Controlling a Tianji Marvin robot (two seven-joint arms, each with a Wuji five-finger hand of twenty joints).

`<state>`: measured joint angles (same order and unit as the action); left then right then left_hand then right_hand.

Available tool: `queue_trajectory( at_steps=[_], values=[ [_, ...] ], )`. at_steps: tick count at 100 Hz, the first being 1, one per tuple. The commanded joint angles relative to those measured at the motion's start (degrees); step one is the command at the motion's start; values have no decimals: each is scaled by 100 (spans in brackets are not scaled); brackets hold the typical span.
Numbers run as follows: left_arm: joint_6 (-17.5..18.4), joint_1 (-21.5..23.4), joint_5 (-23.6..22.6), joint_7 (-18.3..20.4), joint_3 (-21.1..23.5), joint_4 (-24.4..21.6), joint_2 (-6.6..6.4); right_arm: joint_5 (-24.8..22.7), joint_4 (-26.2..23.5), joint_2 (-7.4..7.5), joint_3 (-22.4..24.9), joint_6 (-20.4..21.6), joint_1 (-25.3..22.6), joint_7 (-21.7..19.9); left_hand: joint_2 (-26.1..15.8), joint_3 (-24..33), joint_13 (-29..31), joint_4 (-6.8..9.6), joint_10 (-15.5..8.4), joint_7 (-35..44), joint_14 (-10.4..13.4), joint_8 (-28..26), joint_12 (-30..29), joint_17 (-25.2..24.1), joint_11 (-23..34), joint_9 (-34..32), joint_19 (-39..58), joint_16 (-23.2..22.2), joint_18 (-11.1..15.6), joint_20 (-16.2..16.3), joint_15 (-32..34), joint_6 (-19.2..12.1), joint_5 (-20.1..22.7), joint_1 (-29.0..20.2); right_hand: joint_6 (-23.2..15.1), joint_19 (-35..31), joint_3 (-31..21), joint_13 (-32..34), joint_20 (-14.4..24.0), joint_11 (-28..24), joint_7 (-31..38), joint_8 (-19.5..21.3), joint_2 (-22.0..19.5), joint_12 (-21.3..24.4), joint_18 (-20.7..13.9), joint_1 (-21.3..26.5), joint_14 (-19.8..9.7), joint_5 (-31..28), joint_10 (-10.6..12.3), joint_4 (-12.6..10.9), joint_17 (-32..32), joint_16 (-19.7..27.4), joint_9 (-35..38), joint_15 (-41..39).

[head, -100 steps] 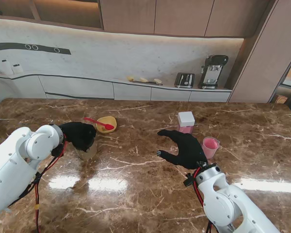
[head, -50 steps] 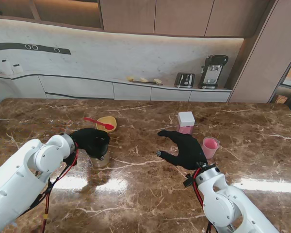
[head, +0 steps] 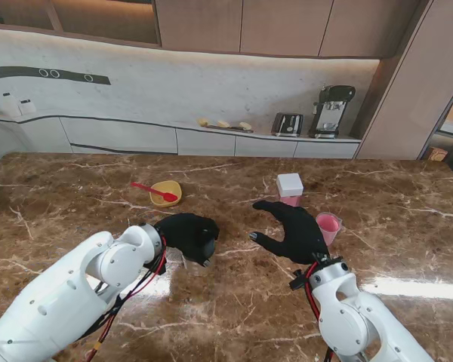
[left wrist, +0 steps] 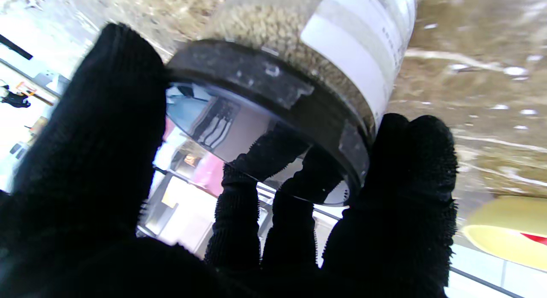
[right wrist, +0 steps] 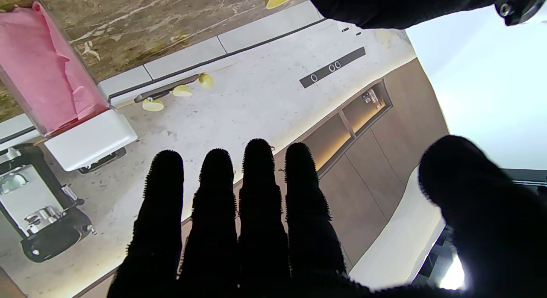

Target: Measure grain into the airtight container

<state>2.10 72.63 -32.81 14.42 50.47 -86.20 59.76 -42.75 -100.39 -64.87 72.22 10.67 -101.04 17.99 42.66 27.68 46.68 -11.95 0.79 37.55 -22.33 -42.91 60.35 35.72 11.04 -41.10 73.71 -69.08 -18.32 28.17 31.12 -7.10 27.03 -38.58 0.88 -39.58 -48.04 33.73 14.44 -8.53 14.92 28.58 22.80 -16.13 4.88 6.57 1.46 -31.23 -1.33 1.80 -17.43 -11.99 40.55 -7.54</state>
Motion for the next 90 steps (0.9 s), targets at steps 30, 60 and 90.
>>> queue_trajectory(
  at_steps=[30, 60, 90],
  values=[
    [-237, -91, 180, -207, -647, -97, 252, 8, -14, -22, 166, 8, -186, -1, -987, 1494, -18, 360, -209, 1697, 1039, -551, 360, -137, 757, -752, 30, 98, 957, -25, 425, -397, 832, -1851, -94, 69, -70, 142, -42, 0, 19, -9, -31, -89, -189, 31, -148, -80, 96, -112, 36, -85, 74, -13],
    [-321, -266, 394, -279, -1050, -19, 329, 69, 155, -42, 181, 31, -171, 86, -986, 1621, -525, 386, -193, 1326, 1087, -396, -473, -527, 1341, -65, -228, 1054, 831, 119, 314, -312, 440, -1321, -91, 53, -75, 142, -50, -1, 20, -8, -24, -94, -191, 42, -142, -83, 93, -113, 32, -87, 74, -14],
    [-181, -210, 167, -117, -895, -186, 239, 34, 205, -47, 222, 60, -180, 157, -999, 574, -1687, 737, -247, -257, 1270, 568, -2698, -2155, 1063, 1199, -1632, 2037, 26, 504, -705, 103, -575, 403, -88, 47, -74, 129, -58, 3, 11, -11, -12, -96, -184, 44, -139, -65, 82, -111, 43, -87, 64, -9]
  ],
)
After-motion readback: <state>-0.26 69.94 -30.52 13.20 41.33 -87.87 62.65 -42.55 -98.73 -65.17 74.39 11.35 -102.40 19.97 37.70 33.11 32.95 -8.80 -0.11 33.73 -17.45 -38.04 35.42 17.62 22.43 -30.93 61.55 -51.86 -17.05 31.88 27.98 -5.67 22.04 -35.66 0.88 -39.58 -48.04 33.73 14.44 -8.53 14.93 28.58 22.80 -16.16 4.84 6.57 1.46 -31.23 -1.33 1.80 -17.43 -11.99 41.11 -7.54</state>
